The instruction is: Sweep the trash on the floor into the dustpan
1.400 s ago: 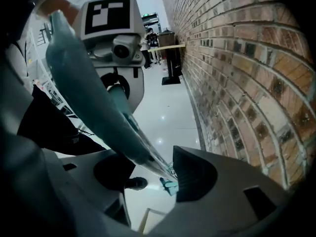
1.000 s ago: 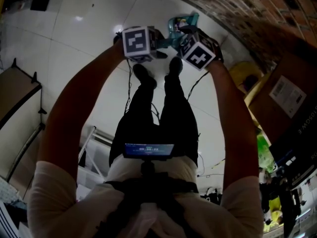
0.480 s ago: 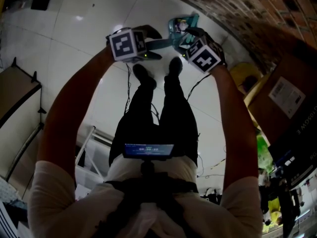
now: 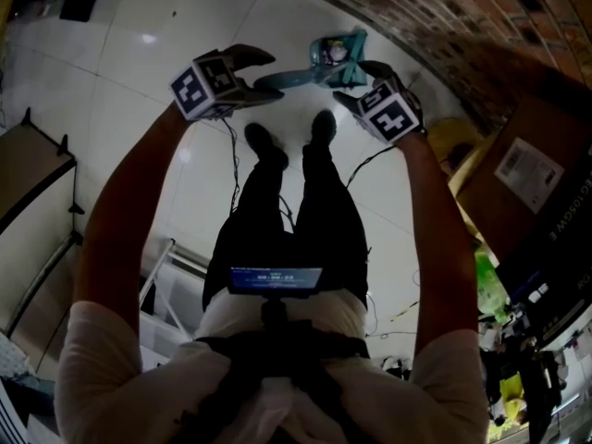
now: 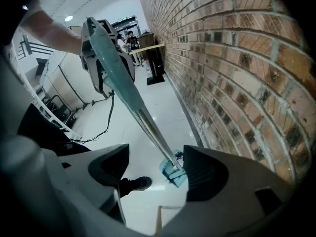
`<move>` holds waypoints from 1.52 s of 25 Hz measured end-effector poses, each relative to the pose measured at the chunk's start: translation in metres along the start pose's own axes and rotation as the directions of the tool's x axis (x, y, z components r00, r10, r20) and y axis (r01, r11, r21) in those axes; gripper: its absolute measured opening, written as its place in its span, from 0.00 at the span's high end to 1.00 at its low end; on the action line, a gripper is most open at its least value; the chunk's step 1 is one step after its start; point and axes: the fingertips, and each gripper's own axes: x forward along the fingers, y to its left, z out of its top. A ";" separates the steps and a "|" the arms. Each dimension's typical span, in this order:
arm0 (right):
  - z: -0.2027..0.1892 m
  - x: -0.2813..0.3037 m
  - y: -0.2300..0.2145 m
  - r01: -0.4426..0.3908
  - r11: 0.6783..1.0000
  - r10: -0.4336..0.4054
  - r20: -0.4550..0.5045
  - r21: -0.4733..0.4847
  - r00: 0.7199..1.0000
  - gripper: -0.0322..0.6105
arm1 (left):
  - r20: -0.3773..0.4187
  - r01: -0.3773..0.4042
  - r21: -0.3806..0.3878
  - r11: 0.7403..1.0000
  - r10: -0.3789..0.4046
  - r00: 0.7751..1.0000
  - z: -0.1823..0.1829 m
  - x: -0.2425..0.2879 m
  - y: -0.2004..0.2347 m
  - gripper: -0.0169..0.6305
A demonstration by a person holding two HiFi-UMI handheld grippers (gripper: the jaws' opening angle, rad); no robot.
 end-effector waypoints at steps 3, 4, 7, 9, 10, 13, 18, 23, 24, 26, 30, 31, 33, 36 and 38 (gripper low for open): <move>-0.003 -0.005 -0.003 0.011 1.000 -0.011 0.017 0.020 1.000 0.42 | 0.089 -0.015 -0.099 0.995 0.024 0.996 0.005 -0.009 0.000 0.50; -0.003 -0.007 -0.002 0.006 1.000 -0.007 0.028 0.029 1.000 0.42 | 0.114 -0.024 -0.127 0.992 0.039 0.993 0.006 -0.011 0.000 0.50; -0.005 -0.010 0.003 -0.010 1.000 0.008 0.047 0.030 0.999 0.42 | 0.145 -0.049 -0.181 0.982 0.076 0.987 0.003 -0.017 -0.004 0.50; -0.008 -0.012 0.006 -0.014 1.000 0.013 0.048 0.023 0.999 0.42 | 0.152 -0.063 -0.199 0.978 0.095 0.984 0.000 -0.020 -0.009 0.50; -0.008 -0.013 0.005 -0.012 1.000 0.011 0.050 0.021 0.999 0.42 | 0.161 -0.071 -0.208 0.976 0.106 0.981 0.001 -0.022 -0.009 0.50; -0.005 -0.020 0.000 -0.002 1.000 0.001 0.068 0.020 0.998 0.42 | 0.201 -0.104 -0.238 0.966 0.154 0.967 0.010 -0.034 -0.010 0.50; -0.015 -0.033 0.005 0.008 1.000 -0.009 0.064 0.022 0.998 0.46 | 0.242 -0.147 -0.284 0.947 0.219 0.945 0.013 -0.057 -0.024 0.50; -0.017 -0.046 0.002 0.078 0.996 -0.082 0.079 0.049 0.994 0.59 | 0.323 -0.165 -0.330 0.929 0.276 0.905 0.014 -0.080 -0.036 0.50; -0.018 -0.048 0.003 0.087 0.995 -0.091 0.084 0.058 0.992 0.61 | 0.346 -0.169 -0.342 0.924 0.291 0.892 0.014 -0.086 -0.038 0.50; -0.020 -0.051 0.005 0.095 0.992 -0.102 0.096 0.078 0.990 0.64 | 0.387 -0.176 -0.362 0.915 0.319 0.865 0.014 -0.096 -0.042 0.50; -0.023 -0.066 0.015 0.074 0.981 -0.099 0.134 0.179 0.986 0.69 | 0.463 -0.149 -0.385 0.911 0.330 0.822 0.016 -0.107 -0.061 0.50; -0.023 -0.069 0.018 0.068 0.975 -0.100 0.144 0.210 0.985 0.73 | 0.480 -0.140 -0.385 0.912 0.328 0.814 0.016 -0.110 -0.068 0.50; -0.023 -0.075 0.026 0.064 0.965 -0.107 0.158 0.253 0.982 0.78 | 0.506 -0.126 -0.388 0.913 0.325 0.799 0.015 -0.117 -0.083 0.50; -0.018 -0.083 0.040 0.073 0.957 -0.125 0.173 0.279 0.977 0.84 | 0.542 -0.100 -0.402 0.910 0.325 0.775 0.012 -0.129 -0.104 0.50; -0.014 -0.090 0.049 0.093 0.956 -0.149 0.185 0.279 0.972 0.84 | 0.566 -0.082 -0.418 0.905 0.330 0.756 0.010 -0.136 -0.116 0.52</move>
